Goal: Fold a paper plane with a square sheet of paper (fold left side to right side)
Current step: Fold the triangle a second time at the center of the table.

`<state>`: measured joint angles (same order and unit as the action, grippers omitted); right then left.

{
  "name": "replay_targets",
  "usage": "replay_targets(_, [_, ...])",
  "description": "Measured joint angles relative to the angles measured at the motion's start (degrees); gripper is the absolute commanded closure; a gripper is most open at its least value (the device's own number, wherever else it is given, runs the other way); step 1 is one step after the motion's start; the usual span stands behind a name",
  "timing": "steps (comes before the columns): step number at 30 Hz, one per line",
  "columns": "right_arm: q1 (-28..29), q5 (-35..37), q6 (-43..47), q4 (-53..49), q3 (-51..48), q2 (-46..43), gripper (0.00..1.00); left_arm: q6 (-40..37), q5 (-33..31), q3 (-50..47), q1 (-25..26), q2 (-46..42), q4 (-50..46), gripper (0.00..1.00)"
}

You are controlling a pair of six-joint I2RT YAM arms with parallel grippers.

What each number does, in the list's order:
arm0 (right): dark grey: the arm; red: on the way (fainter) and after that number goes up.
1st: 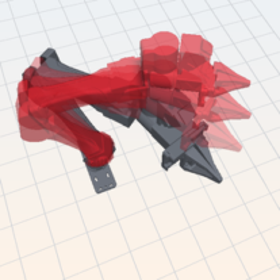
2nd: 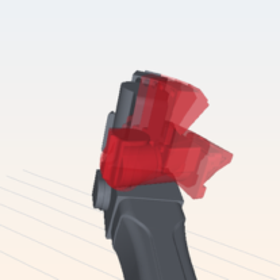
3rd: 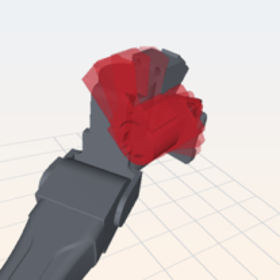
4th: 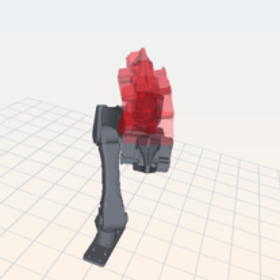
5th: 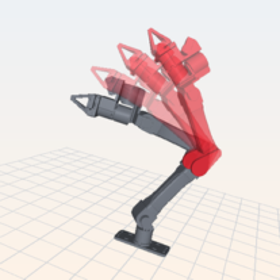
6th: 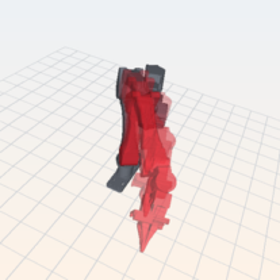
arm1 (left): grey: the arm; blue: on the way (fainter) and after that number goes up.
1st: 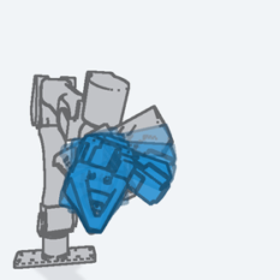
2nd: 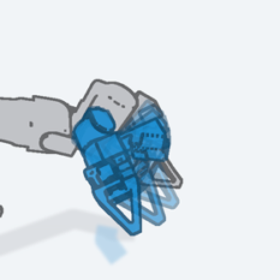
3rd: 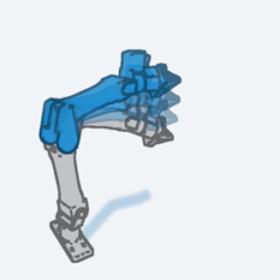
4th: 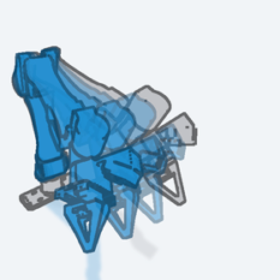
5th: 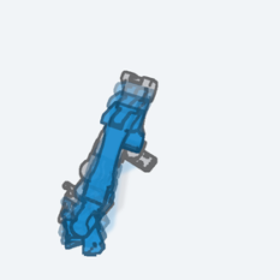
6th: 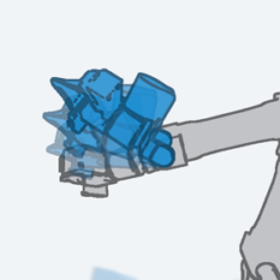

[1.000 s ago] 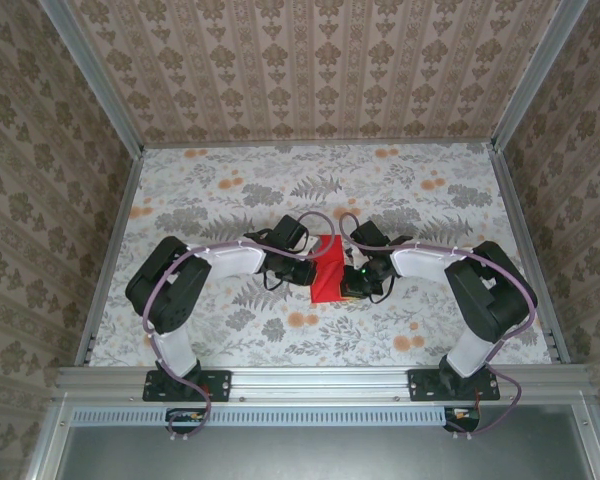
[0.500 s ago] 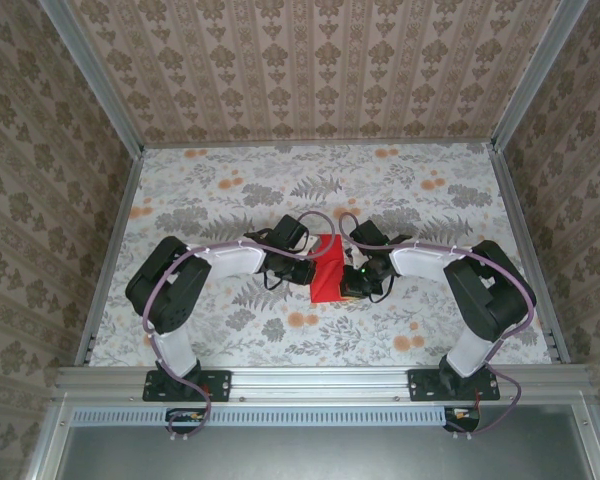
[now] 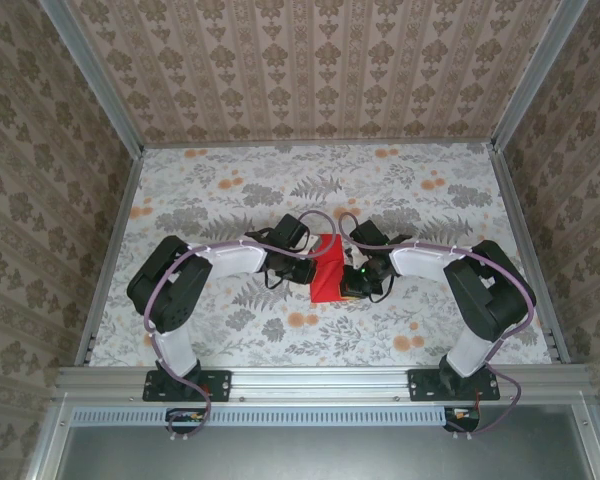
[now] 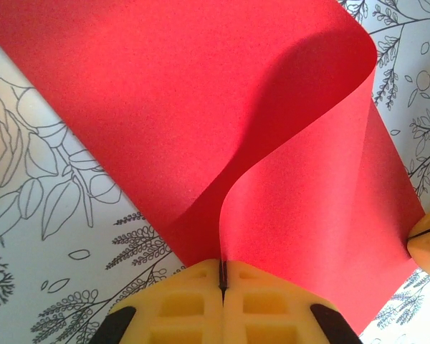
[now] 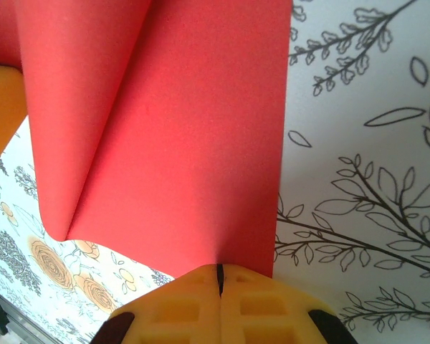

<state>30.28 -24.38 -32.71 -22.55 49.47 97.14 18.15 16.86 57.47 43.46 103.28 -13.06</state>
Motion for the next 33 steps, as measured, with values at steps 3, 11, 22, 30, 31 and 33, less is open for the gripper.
replay_targets(3, [0.0, 0.0, 0.0, 0.0, 0.0, 0.0, 0.98, 0.0, -0.3, -0.2, 0.3, 0.0, 0.2, 1.0])
replay_targets(11, [-2.2, -2.6, -1.0, 2.4, -1.9, -4.2, 0.98, 0.0, -0.9, -0.5, 1.1, 0.0, 1.1, 1.0])
replay_targets(22, [-3.1, -6.8, -5.8, 13.5, -0.2, -1.6, 0.99, 0.0, -1.7, -0.6, 1.6, 0.0, 1.2, 1.0])
replay_targets(30, [-3.0, -8.2, -6.5, 16.3, 2.1, 2.3, 0.99, 0.0, -2.0, -0.5, 1.9, 0.0, 1.3, 1.0])
replay_targets(31, [-3.0, -8.3, -6.5, 16.4, 2.3, 2.4, 0.99, 0.0, -2.0, -0.5, 1.9, 0.0, 1.3, 1.0])
replay_targets(33, [-3.0, -8.7, -6.5, 16.4, 2.6, 2.7, 0.99, 0.0, -2.1, -0.5, 1.9, 0.0, 1.3, 1.0])
